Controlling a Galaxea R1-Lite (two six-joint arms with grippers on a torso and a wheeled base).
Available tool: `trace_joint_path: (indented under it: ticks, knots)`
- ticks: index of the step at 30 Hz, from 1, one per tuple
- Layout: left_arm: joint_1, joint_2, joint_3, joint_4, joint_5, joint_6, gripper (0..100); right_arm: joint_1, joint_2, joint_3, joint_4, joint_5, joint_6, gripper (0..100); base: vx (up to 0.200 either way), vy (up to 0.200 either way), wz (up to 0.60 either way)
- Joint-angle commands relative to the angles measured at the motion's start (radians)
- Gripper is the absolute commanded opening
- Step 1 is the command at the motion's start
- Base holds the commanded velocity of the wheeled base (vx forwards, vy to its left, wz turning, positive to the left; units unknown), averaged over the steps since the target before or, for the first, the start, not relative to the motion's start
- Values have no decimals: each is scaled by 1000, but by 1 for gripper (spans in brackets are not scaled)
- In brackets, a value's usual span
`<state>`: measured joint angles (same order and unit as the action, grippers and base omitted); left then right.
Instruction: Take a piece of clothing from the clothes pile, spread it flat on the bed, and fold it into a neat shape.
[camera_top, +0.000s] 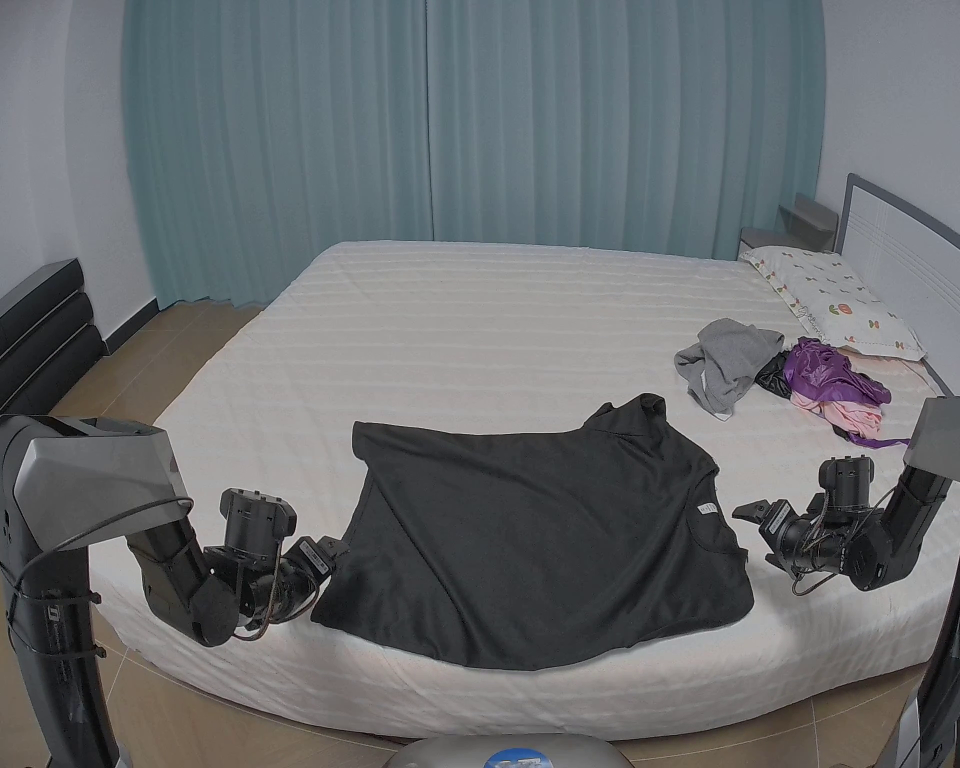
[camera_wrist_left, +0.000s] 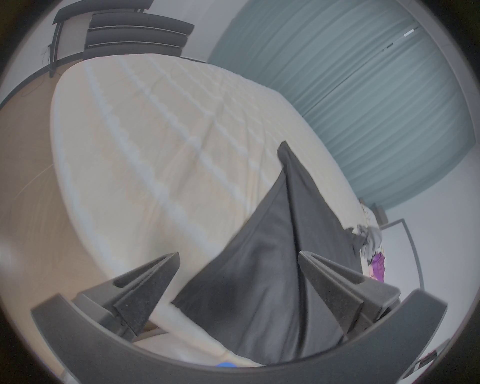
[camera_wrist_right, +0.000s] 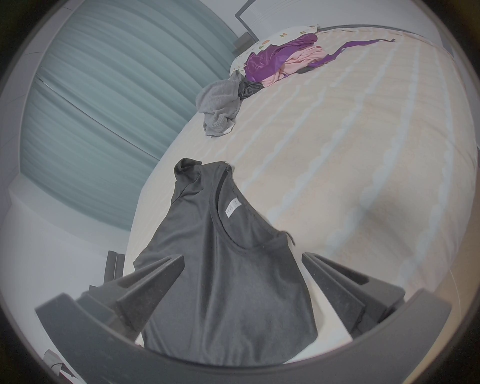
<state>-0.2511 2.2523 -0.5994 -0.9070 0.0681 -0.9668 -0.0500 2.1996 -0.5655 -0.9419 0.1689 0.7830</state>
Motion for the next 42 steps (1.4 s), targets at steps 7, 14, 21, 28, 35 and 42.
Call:
trace_joint_path:
  ticks: [7, 14, 21, 28, 35, 42]
  knots:
    - [-89, 7, 47, 10, 35, 28, 100, -4, 37, 138, -172, 27, -13, 100, 0, 0, 0]
    - [-94, 26, 56, 11, 70, 60, 100, -1, 43, 173, -227, 29, -14, 100, 0, 0, 0]
    - [-91, 52, 49, 4, 81, 82, 100, -1, 45, 179, -229, 29, -14, 100, 0, 0, 0]
    - [-93, 64, 39, 7, 81, 108, 0, 7, 40, 211, -229, 29, -65, 100, 0, 0, 0]
    - [-94, 66, 52, 5, 107, 115, 0, 12, 54, 237, -227, 29, -123, 100, 0, 0, 0]
    - [-83, 35, 90, 2, 118, 115, 0, 29, 101, 223, -229, 27, -143, 100, 0, 0, 0]
